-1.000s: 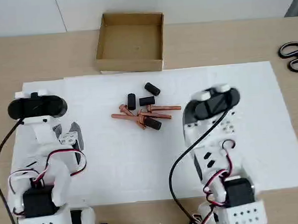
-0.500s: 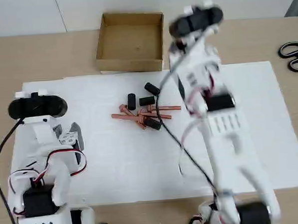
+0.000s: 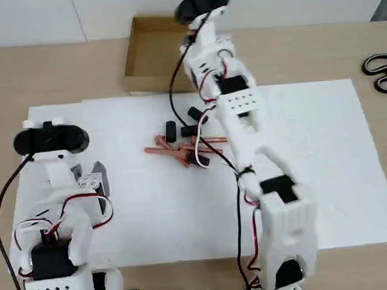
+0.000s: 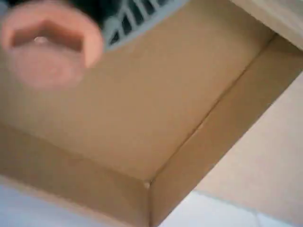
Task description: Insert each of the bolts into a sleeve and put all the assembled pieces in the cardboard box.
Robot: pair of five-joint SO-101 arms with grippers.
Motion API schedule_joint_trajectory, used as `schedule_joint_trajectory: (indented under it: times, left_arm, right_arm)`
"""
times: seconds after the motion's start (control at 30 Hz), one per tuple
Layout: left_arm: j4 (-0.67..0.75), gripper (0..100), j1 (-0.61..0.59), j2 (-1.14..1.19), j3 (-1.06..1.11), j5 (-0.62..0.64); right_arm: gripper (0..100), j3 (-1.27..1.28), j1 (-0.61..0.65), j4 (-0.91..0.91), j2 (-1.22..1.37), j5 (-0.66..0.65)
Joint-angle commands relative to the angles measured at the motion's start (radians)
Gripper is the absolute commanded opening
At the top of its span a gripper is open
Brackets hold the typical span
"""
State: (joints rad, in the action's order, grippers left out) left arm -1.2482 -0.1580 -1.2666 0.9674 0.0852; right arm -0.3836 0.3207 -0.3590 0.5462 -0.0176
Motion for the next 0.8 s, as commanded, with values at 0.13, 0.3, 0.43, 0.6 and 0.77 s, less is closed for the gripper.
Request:
schedule_joint_trajectory:
  times: [0.13, 0.3, 0.43, 0.6, 0.77]
  left_arm:
    - [0.000, 11, -0.002, -0.009, -0.002, -0.011]
    - [0.000, 11, -0.002, -0.009, -0.001, -0.011]
    - [0.000, 11, -0.002, -0.009, -0.001, -0.011]
    - [0.000, 11, -0.002, -0.009, -0.001, -0.011]
    - [0.000, 11, -0.002, -0.009, -0.001, -0.011]
  right_arm:
    - [0.4, -0.394, -0.002, 0.033, 0.248, -0.011]
    - [0.4, -0.582, -0.002, 0.024, 0.412, -0.011]
    - [0.5, -0.681, -0.002, 0.022, 0.507, -0.012]
    - [7.6, -0.730, -0.002, 0.004, 0.553, -0.012]
    - [18.2, -0.730, -0.004, -0.053, 0.553, -0.012]
